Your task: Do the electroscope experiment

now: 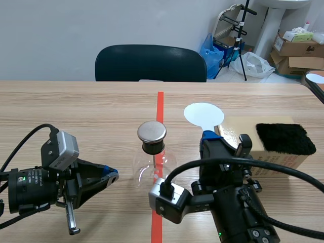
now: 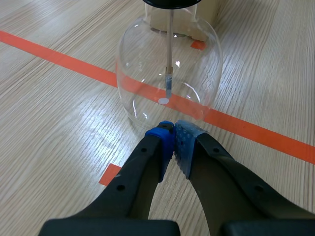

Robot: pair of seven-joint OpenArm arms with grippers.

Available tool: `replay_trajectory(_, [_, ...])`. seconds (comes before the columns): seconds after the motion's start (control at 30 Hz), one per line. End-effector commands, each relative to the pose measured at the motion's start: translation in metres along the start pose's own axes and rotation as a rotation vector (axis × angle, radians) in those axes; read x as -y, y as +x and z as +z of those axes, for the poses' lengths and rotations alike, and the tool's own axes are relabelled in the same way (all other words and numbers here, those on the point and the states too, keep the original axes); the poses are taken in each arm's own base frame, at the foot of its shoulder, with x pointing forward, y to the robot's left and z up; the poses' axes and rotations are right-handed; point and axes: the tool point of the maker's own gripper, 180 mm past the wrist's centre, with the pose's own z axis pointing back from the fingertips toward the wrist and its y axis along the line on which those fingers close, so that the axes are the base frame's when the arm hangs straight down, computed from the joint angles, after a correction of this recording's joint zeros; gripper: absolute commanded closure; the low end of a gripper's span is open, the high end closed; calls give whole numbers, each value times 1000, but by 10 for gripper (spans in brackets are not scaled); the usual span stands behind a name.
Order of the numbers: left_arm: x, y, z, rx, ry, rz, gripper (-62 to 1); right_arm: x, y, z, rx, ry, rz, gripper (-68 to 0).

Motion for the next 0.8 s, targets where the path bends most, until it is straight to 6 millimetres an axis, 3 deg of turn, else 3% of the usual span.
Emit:
replay_trajectory(0.0, [-3,14,-6,49,4,-5,-34,8,-2,-4,1,-30,5,-11])
replay_trajectory(0.77, [-2,14,-8,47,4,-2,-34,11,-1,-4,8,-47,-1,-10])
